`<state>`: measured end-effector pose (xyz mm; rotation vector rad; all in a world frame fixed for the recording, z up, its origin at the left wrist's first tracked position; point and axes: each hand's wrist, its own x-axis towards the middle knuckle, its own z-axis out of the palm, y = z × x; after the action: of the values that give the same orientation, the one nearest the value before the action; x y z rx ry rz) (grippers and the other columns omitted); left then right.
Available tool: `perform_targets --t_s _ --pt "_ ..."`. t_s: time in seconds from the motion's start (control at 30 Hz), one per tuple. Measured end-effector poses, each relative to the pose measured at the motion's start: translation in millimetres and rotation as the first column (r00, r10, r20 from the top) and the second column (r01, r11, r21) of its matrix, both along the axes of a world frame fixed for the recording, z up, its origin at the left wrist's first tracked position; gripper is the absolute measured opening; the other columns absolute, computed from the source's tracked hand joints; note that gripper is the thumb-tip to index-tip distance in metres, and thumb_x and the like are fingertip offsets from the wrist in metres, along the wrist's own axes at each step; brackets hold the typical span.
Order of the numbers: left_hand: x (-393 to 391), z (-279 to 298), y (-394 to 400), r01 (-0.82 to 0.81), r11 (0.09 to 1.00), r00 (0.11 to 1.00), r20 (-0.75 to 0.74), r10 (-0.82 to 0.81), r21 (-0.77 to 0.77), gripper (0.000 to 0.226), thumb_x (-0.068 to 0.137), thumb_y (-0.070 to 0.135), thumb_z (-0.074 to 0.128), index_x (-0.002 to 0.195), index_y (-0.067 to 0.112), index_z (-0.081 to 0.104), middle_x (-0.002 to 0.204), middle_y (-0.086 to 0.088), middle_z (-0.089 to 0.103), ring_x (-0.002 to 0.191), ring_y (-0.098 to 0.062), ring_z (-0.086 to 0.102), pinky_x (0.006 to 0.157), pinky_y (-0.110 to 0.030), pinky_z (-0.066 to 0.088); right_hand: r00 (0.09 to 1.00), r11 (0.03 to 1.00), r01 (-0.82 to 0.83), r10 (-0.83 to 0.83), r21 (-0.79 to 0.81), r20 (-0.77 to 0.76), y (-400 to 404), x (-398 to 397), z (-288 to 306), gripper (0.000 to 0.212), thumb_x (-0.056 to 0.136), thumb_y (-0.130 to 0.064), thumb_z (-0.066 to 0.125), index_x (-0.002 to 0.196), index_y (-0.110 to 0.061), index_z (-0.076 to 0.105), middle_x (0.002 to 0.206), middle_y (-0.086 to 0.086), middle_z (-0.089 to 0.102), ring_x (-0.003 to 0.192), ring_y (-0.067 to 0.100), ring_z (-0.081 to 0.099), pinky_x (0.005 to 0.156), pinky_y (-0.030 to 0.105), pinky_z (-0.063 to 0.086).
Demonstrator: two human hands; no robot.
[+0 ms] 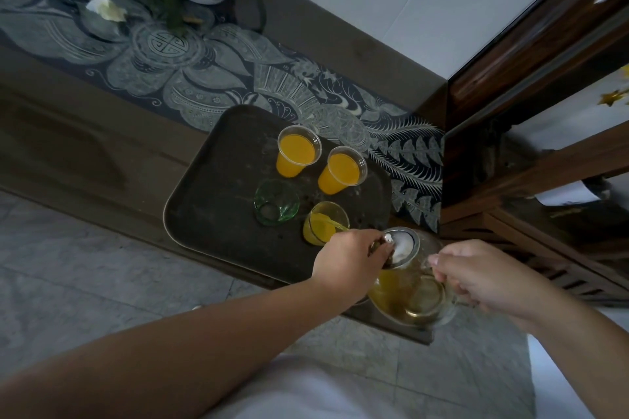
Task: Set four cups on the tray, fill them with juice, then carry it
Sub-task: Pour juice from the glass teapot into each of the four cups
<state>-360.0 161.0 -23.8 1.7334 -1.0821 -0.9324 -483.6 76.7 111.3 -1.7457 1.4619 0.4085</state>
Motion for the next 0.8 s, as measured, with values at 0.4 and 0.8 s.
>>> perform_targets --t_s 0.4,0.8 --pt "0 -1 -2 0.013 1.000 1.000 -0.011 -0.013 -0.017 0.024 0.098 0.037 0.053 0.089 0.021 0.069 0.060 0.008 0.053 0.060 -0.016 0.055 0.055 -0.038 0.048 1.000 1.000 0.010 -0.010 0.010 0.003 -8 -4 -5 0.032 0.095 -0.022 0.053 0.066 -0.008 0.058 0.042 -0.004 0.038 0.037 0.010 0.029 0.044 0.024 0.021" --pt "-3 -4 2 0.030 1.000 1.000 0.007 -0.030 -0.004 0.022 0.098 0.036 0.055 0.093 0.021 0.070 0.060 0.010 0.053 0.058 -0.011 0.052 0.050 -0.029 0.041 0.999 0.999 0.038 -0.039 0.022 0.035 -2 -13 -13 0.033 0.095 -0.021 0.052 0.065 -0.009 0.058 0.042 -0.004 0.037 0.038 0.010 0.029 0.043 0.023 0.021"
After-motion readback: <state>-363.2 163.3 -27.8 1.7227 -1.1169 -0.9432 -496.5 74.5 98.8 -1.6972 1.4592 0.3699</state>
